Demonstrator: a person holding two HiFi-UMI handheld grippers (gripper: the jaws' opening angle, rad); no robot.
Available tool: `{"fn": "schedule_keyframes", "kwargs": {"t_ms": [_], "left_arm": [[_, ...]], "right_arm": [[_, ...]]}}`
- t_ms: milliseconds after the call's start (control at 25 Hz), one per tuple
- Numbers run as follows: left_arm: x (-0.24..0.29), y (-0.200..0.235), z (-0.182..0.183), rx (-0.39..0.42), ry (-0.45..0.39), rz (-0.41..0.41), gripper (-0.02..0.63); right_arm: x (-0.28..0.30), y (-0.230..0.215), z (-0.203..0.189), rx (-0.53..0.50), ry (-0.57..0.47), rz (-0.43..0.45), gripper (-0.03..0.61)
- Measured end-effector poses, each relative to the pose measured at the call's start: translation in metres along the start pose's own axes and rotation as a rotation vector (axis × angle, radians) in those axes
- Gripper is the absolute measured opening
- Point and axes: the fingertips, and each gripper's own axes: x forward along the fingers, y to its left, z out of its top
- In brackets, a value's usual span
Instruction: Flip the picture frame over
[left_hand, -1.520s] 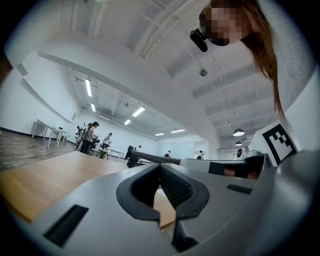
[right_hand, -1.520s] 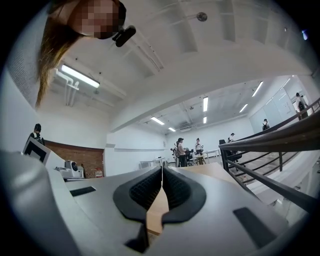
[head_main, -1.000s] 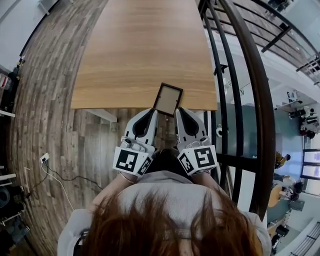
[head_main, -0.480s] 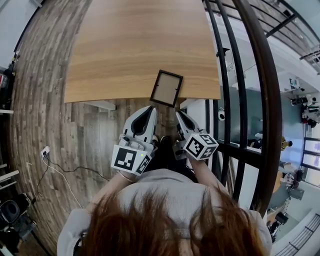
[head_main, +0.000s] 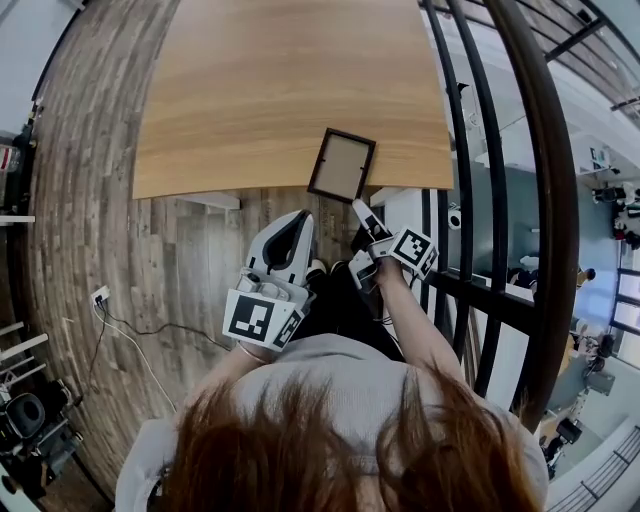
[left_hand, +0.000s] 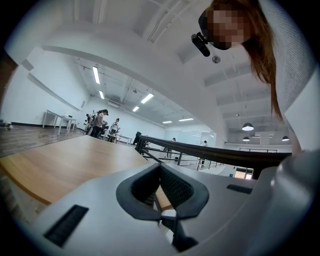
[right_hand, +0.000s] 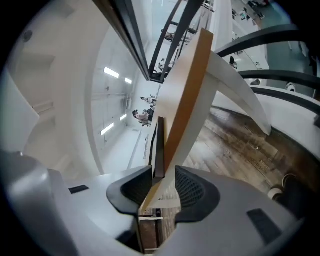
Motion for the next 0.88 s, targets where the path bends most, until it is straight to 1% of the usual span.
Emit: {"fn": "schedule_keyframes", "kwargs": {"t_ms": [120,280,400,560,600,640,880], "left_arm": [[-0.001,0.006,-0.001,0.005,0.002,0.010,0.006],[-0.001,0.011,-0.001,0.007,0.006,0.030,0.006],[0.000,0.013,-0.002,0.008,0.007,0.038,0.006],[0.002,0.015,-0.002,0.011,0.006,0.042,0.006],[0.002,0.015,-0.001,0.012,0.006,0.044,0.006],[0.003,0.015,-0.001,0.012,0.006,0.045,0.006],[0.007,0.017,0.001,0.017,0.003,0.044,0.006]], "right_arm": [[0.010,-0.002,0.002,0.051,0.000,0.028,0.126],[0.018,0.005,0.004,0.085,0.007,0.104,0.126],[0.023,0.005,0.006,0.116,-0.004,0.121,0.126],[0.025,0.007,0.009,0.106,-0.009,0.139,0.123],[0.025,0.008,0.009,0.102,-0.010,0.148,0.116],[0.025,0.010,0.009,0.102,-0.012,0.153,0.089],[0.021,0.013,0.011,0.111,-0.032,0.161,0.086]]}}
